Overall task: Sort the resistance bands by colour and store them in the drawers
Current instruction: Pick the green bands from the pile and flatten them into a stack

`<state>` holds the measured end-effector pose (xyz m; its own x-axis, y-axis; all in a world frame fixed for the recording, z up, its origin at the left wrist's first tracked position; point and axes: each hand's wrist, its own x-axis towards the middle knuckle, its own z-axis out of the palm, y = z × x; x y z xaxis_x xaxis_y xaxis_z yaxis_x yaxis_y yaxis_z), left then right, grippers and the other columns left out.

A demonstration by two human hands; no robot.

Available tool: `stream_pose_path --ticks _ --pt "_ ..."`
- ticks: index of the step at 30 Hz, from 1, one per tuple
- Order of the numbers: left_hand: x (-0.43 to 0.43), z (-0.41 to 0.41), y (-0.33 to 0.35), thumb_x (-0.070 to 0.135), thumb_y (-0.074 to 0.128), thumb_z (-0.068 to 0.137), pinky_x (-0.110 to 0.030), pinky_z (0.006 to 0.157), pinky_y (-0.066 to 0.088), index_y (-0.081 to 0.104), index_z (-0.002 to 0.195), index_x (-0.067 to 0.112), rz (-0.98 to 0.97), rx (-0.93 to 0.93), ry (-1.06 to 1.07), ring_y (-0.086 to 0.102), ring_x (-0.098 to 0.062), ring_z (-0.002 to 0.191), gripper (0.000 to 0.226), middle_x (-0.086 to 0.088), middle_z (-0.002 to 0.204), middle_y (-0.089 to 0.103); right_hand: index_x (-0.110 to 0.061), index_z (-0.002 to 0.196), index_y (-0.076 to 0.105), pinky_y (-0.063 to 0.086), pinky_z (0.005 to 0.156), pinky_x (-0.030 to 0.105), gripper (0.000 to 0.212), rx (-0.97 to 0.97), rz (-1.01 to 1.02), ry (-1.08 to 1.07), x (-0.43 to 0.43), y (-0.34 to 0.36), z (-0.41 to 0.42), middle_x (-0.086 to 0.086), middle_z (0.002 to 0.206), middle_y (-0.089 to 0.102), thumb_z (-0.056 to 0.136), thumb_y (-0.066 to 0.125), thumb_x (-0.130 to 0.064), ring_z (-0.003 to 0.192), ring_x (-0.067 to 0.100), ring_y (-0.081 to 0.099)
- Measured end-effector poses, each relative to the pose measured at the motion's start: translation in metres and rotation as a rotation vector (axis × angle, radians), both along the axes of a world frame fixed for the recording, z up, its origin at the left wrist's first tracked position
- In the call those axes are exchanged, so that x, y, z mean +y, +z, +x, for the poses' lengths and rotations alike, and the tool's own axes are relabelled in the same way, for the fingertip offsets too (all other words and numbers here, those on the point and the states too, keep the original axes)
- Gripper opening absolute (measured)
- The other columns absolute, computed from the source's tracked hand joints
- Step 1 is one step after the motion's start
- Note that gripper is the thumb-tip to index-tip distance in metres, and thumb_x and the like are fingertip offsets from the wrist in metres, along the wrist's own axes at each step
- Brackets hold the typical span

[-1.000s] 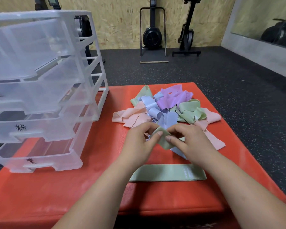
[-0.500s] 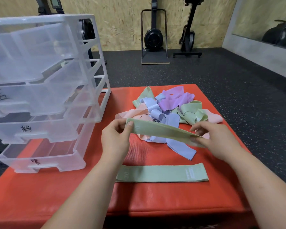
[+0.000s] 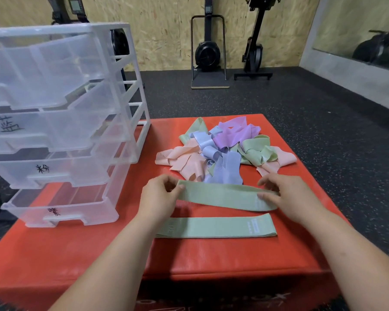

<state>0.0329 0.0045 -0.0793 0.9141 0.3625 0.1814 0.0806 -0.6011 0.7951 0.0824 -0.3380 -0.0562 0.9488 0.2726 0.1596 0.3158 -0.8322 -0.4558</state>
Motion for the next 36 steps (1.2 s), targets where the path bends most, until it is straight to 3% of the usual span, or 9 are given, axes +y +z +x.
stream_pose_path --ticks 4,8,11,16,21,24,27,31,36 --pt "0.002 -0.005 -0.006 0.03 0.081 0.086 -0.035 0.072 0.057 0.07 0.075 0.03 0.161 0.116 -0.029 0.069 -0.006 0.072 0.015 0.014 0.069 0.074 -0.047 0.099 0.069 0.053 0.076 0.028 0.031 0.111 -0.037 0.013 -0.011 -0.006 -0.004 -0.022 0.088 0.071 0.078 0.088 -0.036 0.08 -0.002 0.064" --pt "0.003 -0.006 -0.003 0.03 0.077 0.09 -0.035 0.071 0.055 0.072 0.081 0.03 0.207 0.087 0.003 0.068 -0.009 0.077 0.011 0.013 0.075 0.072 -0.041 0.097 0.073 0.045 0.07 0.012 0.031 0.089 0.034 -0.022 -0.019 -0.005 -0.003 -0.016 0.084 0.072 0.077 0.09 -0.023 0.078 -0.002 0.065" --pt "0.008 -0.005 0.001 0.032 0.075 0.093 -0.035 0.072 0.053 0.074 0.087 0.027 0.172 0.034 0.058 0.068 -0.015 0.079 0.009 0.012 0.079 0.072 -0.035 0.097 0.075 0.046 0.068 0.02 0.029 0.068 0.178 -0.126 -0.023 0.001 -0.002 -0.008 0.08 0.071 0.078 0.091 -0.019 0.07 0.009 0.063" --pt "0.02 -0.008 0.006 0.034 0.078 0.092 -0.034 0.076 0.055 0.079 0.092 0.024 0.109 0.035 0.095 0.07 -0.015 0.081 0.01 0.01 0.08 0.074 -0.023 0.101 0.076 0.042 0.06 0.007 0.025 0.127 0.423 -0.129 -0.027 0.01 -0.011 0.007 0.075 0.073 0.082 0.088 -0.011 0.056 -0.006 0.059" --pt "0.023 -0.021 0.005 0.034 0.077 0.093 -0.032 0.07 0.05 0.077 0.089 0.025 0.092 0.077 0.046 0.068 -0.015 0.078 0.01 0.009 0.081 0.074 -0.02 0.107 0.076 0.046 0.071 0.03 0.028 0.232 0.484 -0.108 -0.026 0.008 -0.021 0.011 0.073 0.069 0.083 0.086 -0.009 0.061 0.005 0.06" --pt "0.026 -0.032 0.007 0.029 0.077 0.091 -0.032 0.067 0.049 0.075 0.083 0.023 0.013 0.117 0.017 0.064 -0.016 0.071 0.011 0.007 0.078 0.073 -0.021 0.106 0.077 0.05 0.072 0.029 0.029 0.264 0.523 -0.122 -0.027 0.007 -0.027 0.005 0.08 0.071 0.082 0.087 -0.008 0.062 0.008 0.063" --pt "0.029 -0.044 0.008 0.026 0.079 0.087 -0.035 0.072 0.055 0.075 0.087 0.026 0.007 0.121 -0.007 0.068 -0.017 0.075 0.004 0.006 0.079 0.074 -0.024 0.102 0.078 0.054 0.071 0.029 0.03 0.289 0.514 -0.117 -0.026 0.005 -0.035 0.009 0.089 0.074 0.08 0.088 -0.007 0.063 0.01 0.067" --pt "0.031 -0.06 0.01 0.028 0.073 0.087 -0.033 0.07 0.054 0.066 0.093 0.036 0.198 0.144 -0.056 0.067 -0.012 0.077 0.012 0.01 0.076 0.072 -0.031 0.096 0.078 0.056 0.081 0.037 0.03 0.223 0.356 -0.102 -0.02 0.0 -0.044 0.0 0.088 0.076 0.076 0.091 -0.013 0.072 0.013 0.069" --pt "0.026 -0.069 0.007 0.032 0.067 0.089 -0.037 0.074 0.056 0.063 0.096 0.035 0.44 0.132 -0.078 0.065 -0.018 0.081 0.008 0.012 0.078 0.068 -0.039 0.092 0.075 0.043 0.067 0.014 0.03 0.13 0.185 -0.083 -0.004 -0.003 -0.054 -0.012 0.083 0.074 0.076 0.087 -0.016 0.069 -0.004 0.064"
